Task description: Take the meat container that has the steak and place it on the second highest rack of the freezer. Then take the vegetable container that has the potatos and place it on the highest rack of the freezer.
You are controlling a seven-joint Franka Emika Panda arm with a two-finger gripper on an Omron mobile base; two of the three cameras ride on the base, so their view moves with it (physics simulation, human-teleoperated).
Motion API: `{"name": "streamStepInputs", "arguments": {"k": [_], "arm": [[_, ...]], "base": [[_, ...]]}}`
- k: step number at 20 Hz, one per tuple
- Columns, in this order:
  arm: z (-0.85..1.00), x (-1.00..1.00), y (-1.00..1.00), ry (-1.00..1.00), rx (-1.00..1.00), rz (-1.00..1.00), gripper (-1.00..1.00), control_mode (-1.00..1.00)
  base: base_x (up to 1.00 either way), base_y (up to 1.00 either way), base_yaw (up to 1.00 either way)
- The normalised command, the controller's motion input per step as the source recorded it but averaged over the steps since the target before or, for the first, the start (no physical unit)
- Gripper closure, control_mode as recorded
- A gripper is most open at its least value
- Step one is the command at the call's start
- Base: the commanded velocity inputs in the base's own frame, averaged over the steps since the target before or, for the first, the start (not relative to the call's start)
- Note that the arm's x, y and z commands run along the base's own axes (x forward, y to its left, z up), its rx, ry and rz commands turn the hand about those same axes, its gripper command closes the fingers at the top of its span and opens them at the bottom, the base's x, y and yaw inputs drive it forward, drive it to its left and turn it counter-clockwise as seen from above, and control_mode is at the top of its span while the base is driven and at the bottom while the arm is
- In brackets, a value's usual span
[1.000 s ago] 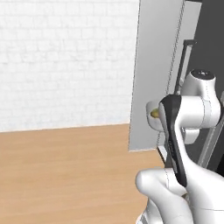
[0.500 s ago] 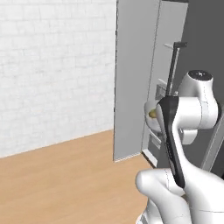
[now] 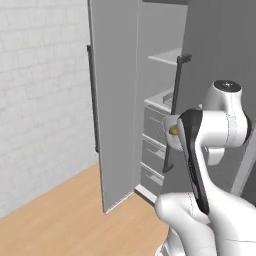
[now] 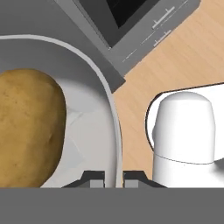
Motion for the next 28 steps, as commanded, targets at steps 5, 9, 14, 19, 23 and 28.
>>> {"name": "streamStepInputs", "arguments": {"k": [5, 9, 14, 19, 23, 28], "arm": [[0.0, 0.0, 0.0, 0.0, 0.0, 0.0, 1.0, 1.0], [0.0, 0.0, 0.0, 0.0, 0.0, 0.0, 1.0, 1.0], [0.0, 0.0, 0.0, 0.0, 0.0, 0.0, 1.0, 1.0], [0.0, 0.0, 0.0, 0.0, 0.0, 0.0, 1.0, 1.0], [0.0, 0.0, 0.0, 0.0, 0.0, 0.0, 1.0, 1.0], [0.0, 0.0, 0.0, 0.0, 0.0, 0.0, 1.0, 1.0]], "base": [[0.54, 0.26, -0.62], [0.49, 0.37, -0.59], [0.53, 0.43, -0.5], [0.51, 0.66, -0.27], [0.38, 0.27, -0.23], [0.45, 0.01, -0.16]]}}
